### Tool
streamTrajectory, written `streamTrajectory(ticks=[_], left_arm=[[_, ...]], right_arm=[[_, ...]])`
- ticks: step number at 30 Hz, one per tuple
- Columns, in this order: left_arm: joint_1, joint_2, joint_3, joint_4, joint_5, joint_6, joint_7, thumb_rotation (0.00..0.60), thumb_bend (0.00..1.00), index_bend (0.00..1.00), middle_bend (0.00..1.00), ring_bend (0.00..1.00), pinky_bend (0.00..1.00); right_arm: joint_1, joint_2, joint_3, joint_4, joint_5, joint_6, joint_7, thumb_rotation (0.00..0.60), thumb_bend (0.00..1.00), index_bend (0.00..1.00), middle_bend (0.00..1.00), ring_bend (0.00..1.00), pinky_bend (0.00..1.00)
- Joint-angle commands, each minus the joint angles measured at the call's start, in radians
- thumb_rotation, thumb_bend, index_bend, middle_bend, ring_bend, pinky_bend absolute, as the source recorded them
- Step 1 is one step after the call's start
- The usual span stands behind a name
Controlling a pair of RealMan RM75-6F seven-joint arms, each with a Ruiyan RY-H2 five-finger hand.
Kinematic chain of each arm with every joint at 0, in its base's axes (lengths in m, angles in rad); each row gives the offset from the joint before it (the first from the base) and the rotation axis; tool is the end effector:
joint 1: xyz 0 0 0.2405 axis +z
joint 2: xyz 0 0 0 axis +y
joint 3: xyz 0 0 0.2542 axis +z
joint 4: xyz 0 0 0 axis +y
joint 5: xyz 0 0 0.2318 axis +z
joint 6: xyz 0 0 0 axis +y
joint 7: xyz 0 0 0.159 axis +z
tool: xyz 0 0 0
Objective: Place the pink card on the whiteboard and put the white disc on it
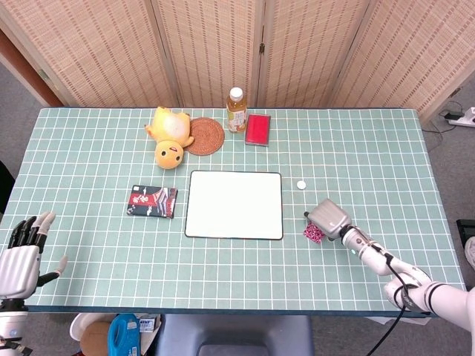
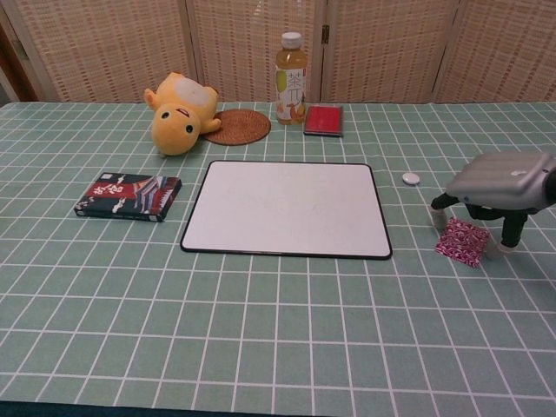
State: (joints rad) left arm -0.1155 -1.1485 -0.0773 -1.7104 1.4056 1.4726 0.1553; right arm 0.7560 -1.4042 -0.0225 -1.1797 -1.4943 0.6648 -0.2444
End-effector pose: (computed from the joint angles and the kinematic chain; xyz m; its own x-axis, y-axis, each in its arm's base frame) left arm -0.2983 0.2106 0.1260 0.4104 -0.0034 0.9119 0.9111 0.0436 -0.4099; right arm -0.2627 -0.3720 -0.0183 0.8836 -0.2535 0.3936 -0.4618 -0.6103 0.6437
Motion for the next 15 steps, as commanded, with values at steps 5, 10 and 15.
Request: streamTrajectory(ticks=[5, 10, 15], left_arm=[[0.001, -0.001, 0.0, 0.001, -0.001, 0.001, 0.0, 0.6, 0.32, 0.0, 0.0, 0.0, 0.0], [0.001, -0.001, 0.0, 0.001, -0.001, -0.001, 0.001, 0.6, 0.32, 0.0, 0.0, 0.0, 0.0], [0.001, -0.002, 0.0, 0.002, -0.003, -0.003, 0.002, 0.6, 0.32, 0.0, 0.0, 0.0, 0.0]], right_arm=[[0.004, -0.007, -0.007, 0.008, -0.001, 0.004, 0.003, 0.6, 0.15, 0.33, 0.94, 1.0, 1.0], [0.004, -0.012, -0.008, 0.015, -0.002, 0.016, 0.009, 0.6, 0.15, 0.3, 0.94, 1.0, 1.0], [0.007, -0.018, -0.011, 0.023, -0.003, 0.018, 0.014, 0.6, 0.15, 0.27, 0.94, 1.0, 1.0]])
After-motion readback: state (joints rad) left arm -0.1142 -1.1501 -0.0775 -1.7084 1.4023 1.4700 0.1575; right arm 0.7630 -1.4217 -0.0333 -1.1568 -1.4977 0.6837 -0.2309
